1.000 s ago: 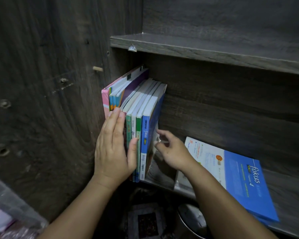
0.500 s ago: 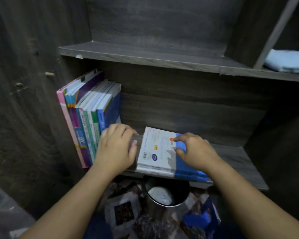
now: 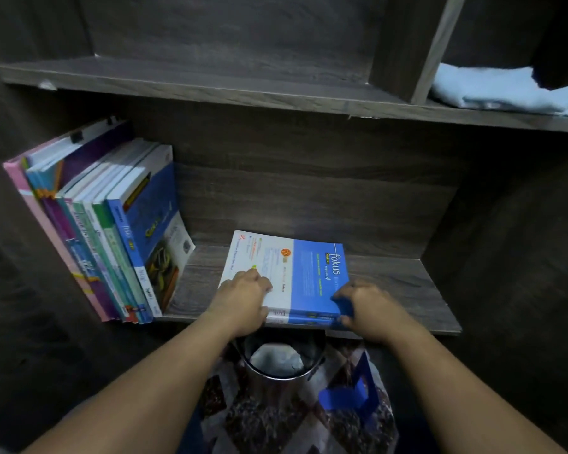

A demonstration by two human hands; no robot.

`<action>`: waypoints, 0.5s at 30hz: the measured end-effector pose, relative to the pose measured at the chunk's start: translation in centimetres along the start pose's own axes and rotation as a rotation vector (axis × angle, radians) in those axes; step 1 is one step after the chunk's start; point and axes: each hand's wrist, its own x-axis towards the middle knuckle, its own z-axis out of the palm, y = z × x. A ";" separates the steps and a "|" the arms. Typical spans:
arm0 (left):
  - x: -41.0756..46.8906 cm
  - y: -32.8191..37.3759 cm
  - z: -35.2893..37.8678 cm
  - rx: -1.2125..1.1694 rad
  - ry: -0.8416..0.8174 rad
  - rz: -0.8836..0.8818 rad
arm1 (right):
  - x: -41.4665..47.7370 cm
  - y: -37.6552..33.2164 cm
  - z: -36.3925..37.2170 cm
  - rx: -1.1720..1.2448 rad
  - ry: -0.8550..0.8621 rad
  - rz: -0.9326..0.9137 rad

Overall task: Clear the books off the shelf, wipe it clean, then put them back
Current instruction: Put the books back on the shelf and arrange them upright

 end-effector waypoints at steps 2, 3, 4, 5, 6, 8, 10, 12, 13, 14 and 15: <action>0.2 -0.3 0.7 0.000 -0.002 0.002 | 0.8 -0.3 0.8 0.026 -0.044 -0.006; 0.2 -0.5 0.9 -0.004 0.009 0.005 | 1.2 -0.5 1.1 0.039 -0.057 -0.004; 0.2 -0.7 1.2 -0.006 0.023 0.011 | 1.6 -0.6 1.5 0.044 -0.066 -0.003; 0.3 -0.8 1.5 -0.008 0.035 0.016 | 1.9 -0.7 1.8 0.044 -0.073 0.000; 0.3 -0.9 1.6 -0.014 0.046 0.020 | 2.1 -0.8 2.0 0.044 -0.075 0.002; 0.3 -1.0 1.9 -0.030 0.059 0.024 | 2.5 -0.8 2.2 0.060 -0.084 0.008; 0.2 -1.1 2.2 -0.044 0.070 0.018 | 2.7 -0.8 2.1 0.053 -0.106 0.007; 0.1 -1.2 2.4 -0.073 0.084 0.006 | 2.6 -1.0 1.6 0.030 -0.128 0.009; 0.0 -1.2 2.4 -0.093 0.097 -0.007 | 2.6 -1.0 1.3 0.022 -0.128 0.002; 0.0 -1.2 2.4 -0.120 0.114 -0.024 | 2.6 -1.0 1.0 0.017 -0.117 -0.012; 0.0 -1.3 2.4 -0.149 0.133 -0.044 | 2.4 -0.9 0.7 0.016 -0.093 -0.025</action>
